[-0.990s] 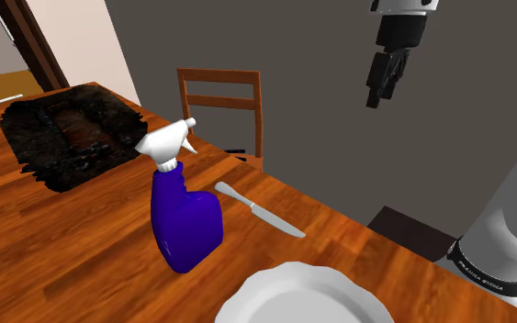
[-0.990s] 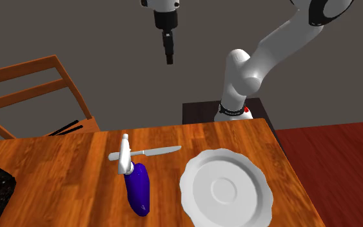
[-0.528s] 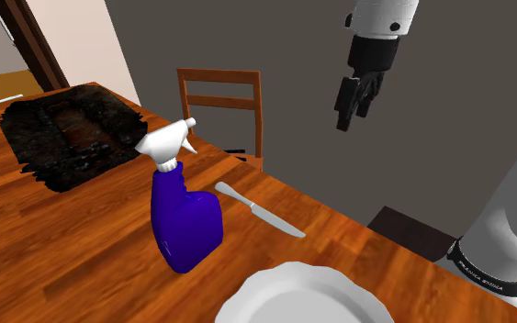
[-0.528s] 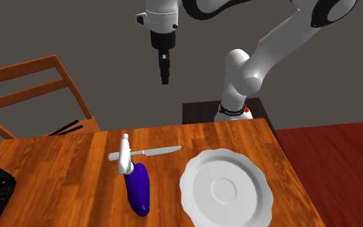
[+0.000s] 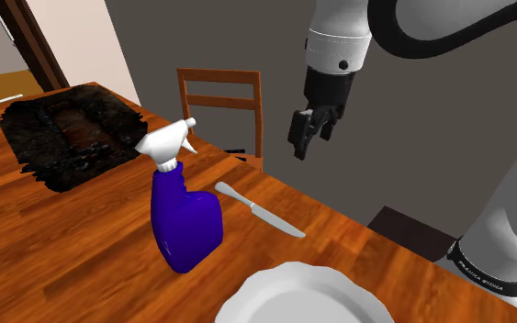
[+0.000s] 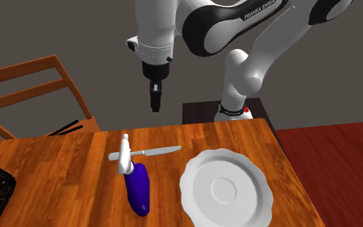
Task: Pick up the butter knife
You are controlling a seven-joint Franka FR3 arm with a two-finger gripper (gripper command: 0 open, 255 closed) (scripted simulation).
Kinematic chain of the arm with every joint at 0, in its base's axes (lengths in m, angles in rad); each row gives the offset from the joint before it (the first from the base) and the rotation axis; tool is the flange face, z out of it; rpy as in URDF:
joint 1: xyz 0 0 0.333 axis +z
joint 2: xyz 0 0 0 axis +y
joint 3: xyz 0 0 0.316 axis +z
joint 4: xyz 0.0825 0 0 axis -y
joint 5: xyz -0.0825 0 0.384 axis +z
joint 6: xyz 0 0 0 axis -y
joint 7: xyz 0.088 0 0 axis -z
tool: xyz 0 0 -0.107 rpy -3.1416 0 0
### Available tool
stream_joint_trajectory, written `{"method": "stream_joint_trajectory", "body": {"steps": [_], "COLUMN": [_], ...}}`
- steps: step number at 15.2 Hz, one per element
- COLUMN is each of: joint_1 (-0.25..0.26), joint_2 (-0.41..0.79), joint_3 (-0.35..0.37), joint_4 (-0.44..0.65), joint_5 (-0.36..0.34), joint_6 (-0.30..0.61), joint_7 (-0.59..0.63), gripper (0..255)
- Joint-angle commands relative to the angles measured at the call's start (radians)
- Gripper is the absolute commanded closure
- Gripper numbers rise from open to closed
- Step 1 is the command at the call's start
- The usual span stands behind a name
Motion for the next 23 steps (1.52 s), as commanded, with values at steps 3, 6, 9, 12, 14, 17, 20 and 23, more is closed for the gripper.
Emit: {"method": "stream_joint_trajectory", "body": {"steps": [3,6,9,12,14,17,20,23], "joint_1": [-0.018,-0.05,-0.099,-0.127,-0.13,-0.137,-0.14,-0.141], "joint_2": [0.104,0.198,0.311,0.386,0.399,0.421,0.434,0.435], "joint_3": [0.132,0.235,0.349,0.413,0.421,0.433,0.44,0.44], "joint_4": [0.048,0.1,0.166,0.196,0.178,0.154,0.142,0.144], "joint_5": [-0.03,-0.086,-0.181,-0.256,-0.268,-0.289,-0.303,-0.303], "joint_6": [0.091,0.149,0.193,0.221,0.247,0.285,0.306,0.304], "joint_7": [0.134,0.242,0.371,0.455,0.468,0.49,0.503,0.502], "gripper": [0,0,0,0,0,0,0,255]}}
